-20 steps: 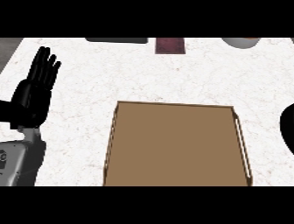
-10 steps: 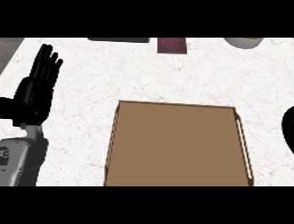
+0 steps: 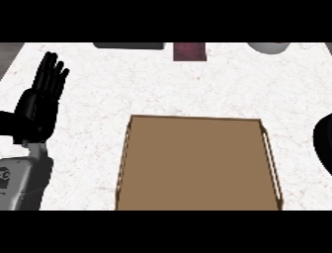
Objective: Pick the croissant from the tray and place it in the pot
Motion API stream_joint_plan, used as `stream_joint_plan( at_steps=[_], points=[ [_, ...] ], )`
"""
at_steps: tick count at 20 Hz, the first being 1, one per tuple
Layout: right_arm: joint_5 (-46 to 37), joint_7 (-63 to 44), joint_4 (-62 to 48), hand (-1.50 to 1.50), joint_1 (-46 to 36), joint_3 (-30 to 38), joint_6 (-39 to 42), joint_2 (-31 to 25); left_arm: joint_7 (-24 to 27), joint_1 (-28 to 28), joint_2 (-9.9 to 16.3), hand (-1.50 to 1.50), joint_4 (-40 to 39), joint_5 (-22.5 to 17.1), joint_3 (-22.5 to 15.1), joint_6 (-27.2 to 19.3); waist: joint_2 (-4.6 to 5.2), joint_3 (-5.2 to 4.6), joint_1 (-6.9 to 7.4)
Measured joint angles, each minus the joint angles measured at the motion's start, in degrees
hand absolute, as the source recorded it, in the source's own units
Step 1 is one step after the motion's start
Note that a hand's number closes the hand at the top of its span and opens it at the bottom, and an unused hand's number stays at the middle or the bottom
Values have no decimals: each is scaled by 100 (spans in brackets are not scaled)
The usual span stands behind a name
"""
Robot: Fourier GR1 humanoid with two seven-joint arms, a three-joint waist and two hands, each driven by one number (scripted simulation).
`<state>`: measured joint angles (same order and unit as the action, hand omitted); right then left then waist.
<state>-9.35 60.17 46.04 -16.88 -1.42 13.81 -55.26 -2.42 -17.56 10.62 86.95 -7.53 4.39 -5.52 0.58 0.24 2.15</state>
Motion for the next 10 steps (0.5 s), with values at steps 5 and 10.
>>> stream_joint_plan(
  at_steps=[5, 10],
  points=[
    [802, -427, -241, -150, -173, 34, 599, -23, -4, -24, 43, 0, -18, -17, 46, 21, 3, -3, -9],
    [1568, -889, -604, -150, -403, 173, 1224, -177, -38, -39, 16, 0, 35, -48, 18, 47, 18, 6, 26]
  ],
)
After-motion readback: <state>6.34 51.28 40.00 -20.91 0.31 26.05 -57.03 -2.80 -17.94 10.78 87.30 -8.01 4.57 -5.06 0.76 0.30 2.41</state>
